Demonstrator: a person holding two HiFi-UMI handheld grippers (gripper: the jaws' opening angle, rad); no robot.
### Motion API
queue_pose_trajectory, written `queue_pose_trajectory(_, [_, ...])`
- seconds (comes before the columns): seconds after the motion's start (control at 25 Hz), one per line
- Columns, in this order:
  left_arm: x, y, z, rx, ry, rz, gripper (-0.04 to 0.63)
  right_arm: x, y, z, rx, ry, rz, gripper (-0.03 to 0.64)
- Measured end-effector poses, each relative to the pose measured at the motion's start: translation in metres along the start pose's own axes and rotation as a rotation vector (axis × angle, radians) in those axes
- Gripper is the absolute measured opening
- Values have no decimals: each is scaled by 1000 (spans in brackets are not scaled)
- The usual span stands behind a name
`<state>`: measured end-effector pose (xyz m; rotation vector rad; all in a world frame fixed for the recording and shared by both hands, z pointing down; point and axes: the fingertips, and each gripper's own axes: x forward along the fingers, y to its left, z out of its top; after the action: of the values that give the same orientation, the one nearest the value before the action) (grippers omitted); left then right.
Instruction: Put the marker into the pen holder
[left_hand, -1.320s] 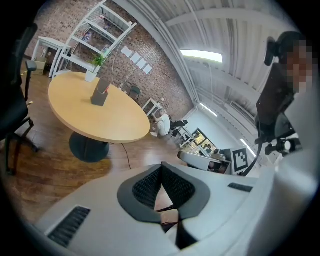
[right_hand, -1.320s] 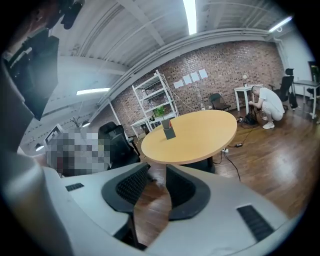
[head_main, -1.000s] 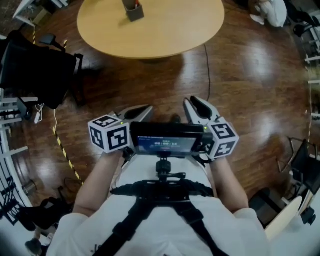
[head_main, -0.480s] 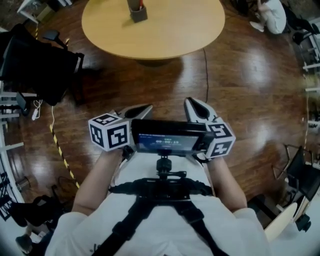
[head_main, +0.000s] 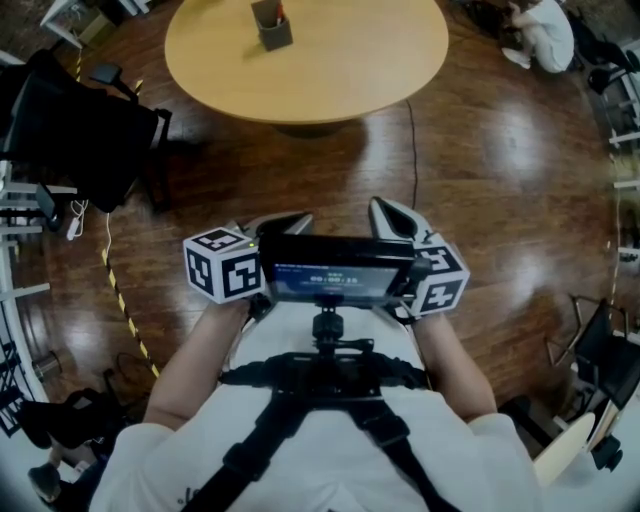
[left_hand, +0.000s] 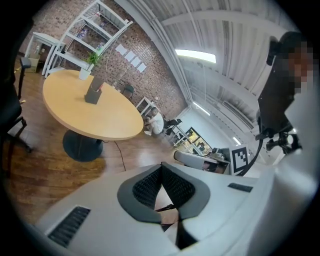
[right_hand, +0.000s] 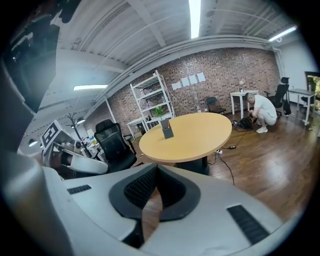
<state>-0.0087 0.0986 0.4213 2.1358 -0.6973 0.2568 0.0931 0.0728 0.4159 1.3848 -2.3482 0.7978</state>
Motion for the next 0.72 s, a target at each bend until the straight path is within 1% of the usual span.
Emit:
queue_pose_trajectory(0.36, [1, -5, 3, 33, 18, 0, -4, 1, 4, 5, -15, -11, 21, 2])
queue_pose_trajectory(0.72, [1, -3, 1, 25, 18, 5, -3, 3, 3, 1, -1, -6, 28, 2])
